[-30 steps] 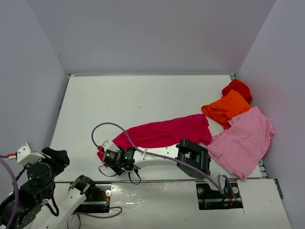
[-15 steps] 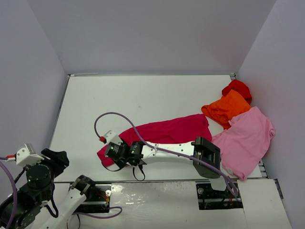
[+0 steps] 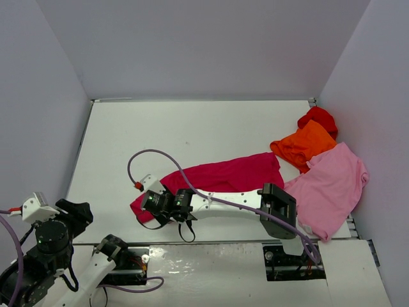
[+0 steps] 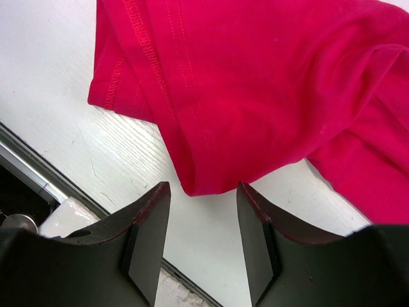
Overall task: Fold and stack the t-shirts
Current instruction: Fold the other side of the tshirt into a rectangle
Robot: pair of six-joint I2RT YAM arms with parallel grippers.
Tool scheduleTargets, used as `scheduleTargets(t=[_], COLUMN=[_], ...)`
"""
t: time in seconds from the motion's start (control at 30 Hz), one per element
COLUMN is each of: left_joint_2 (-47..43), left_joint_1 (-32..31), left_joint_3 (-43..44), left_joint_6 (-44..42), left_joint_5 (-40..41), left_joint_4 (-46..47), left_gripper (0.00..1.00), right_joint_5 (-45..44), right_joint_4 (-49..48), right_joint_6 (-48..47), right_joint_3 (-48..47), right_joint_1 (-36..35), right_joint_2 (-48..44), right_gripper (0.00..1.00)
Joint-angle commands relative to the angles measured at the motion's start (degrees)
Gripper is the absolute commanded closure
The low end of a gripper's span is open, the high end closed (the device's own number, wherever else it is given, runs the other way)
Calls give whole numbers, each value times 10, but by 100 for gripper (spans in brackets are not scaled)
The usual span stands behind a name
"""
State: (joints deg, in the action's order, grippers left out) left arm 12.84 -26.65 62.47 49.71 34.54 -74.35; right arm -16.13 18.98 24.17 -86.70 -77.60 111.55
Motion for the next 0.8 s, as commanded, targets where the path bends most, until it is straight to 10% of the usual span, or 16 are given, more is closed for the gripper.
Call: scheduleTargets(t=[0.0, 0.37, 0.77], left_joint_2=[12, 16, 23], left_joint_1=[-2, -2, -2], left_joint_3=[3, -1, -6], left_joint_6=[1, 1, 1], left_joint_5=[3, 1, -2], left_joint_4=[19, 24, 27], left_gripper=[52, 52, 52], right_joint_5=[-2, -7, -6], right_joint_4=[4, -11, -14], right_joint_6=[9, 11, 14], right_joint_3=[-11, -2, 7], right_joint_1=[3, 5, 13], right_joint_2=[7, 43, 59], right_gripper=[57, 60, 98])
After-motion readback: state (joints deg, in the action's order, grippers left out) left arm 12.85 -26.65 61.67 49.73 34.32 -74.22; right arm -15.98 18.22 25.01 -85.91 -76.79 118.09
